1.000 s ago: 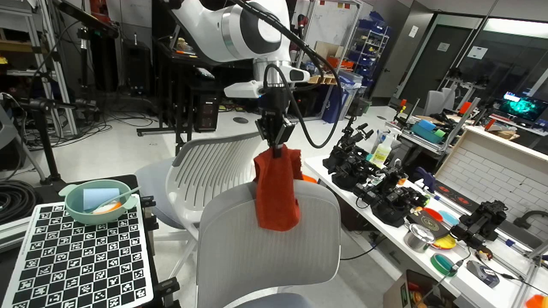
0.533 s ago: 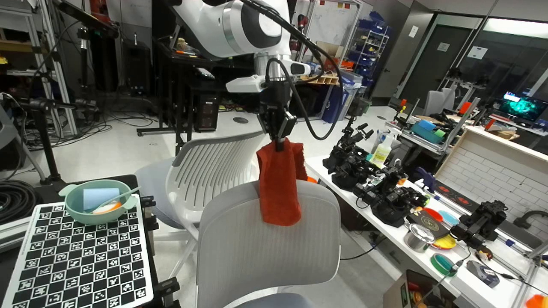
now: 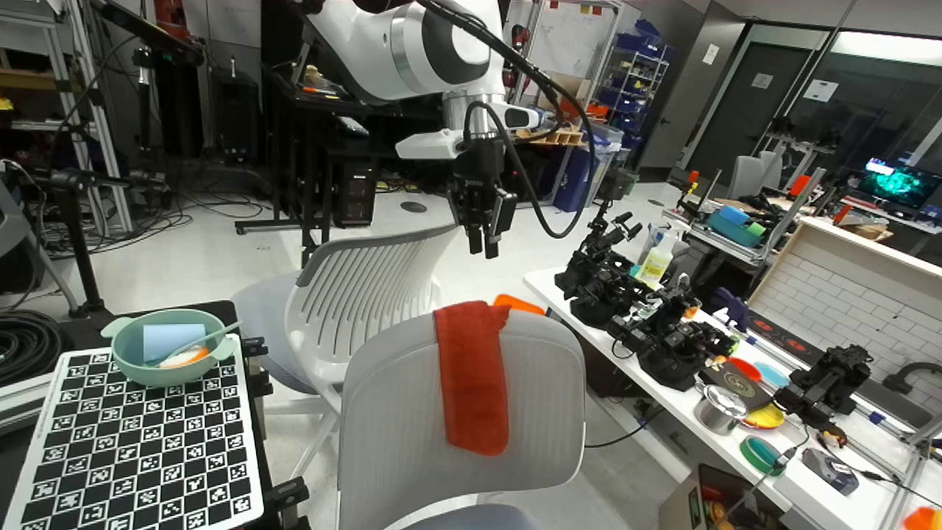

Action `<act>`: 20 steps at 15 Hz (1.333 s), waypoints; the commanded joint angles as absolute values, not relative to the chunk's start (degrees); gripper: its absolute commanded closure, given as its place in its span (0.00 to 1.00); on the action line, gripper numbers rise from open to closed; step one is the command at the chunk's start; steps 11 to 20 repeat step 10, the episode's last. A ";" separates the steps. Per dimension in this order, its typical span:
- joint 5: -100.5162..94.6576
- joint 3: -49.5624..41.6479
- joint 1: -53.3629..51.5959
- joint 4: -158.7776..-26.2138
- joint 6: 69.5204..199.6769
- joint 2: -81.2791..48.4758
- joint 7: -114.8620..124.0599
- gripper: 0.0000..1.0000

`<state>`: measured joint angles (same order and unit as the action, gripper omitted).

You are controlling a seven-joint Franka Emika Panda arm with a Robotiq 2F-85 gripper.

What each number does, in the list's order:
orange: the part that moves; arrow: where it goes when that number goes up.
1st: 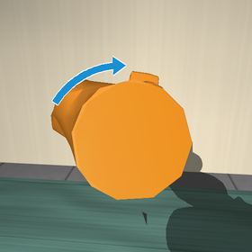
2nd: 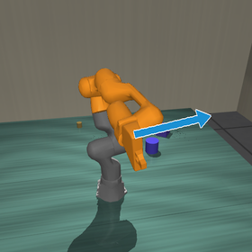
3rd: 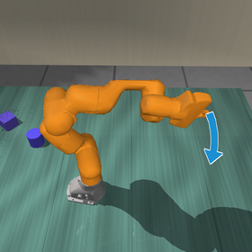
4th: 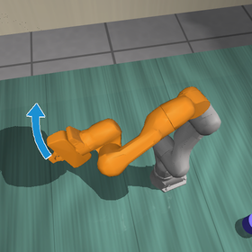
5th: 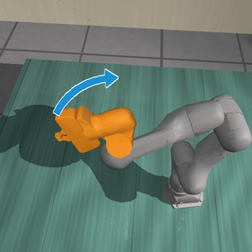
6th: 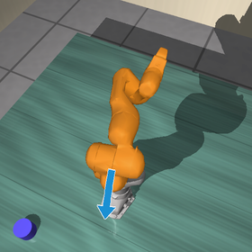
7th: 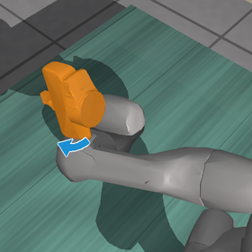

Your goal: Move the orange towel to the chair on the left then back to the chair on the right

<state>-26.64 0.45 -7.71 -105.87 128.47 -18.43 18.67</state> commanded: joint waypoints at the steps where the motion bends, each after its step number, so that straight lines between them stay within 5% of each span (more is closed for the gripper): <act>1: -26.30 -0.23 -8.31 -105.55 128.44 -18.67 18.47 0.54; 4: -26.27 -0.29 -8.31 -105.25 128.44 -18.90 18.46 0.35; 20: -26.26 -0.30 -8.31 -105.24 128.44 -18.90 18.46 0.35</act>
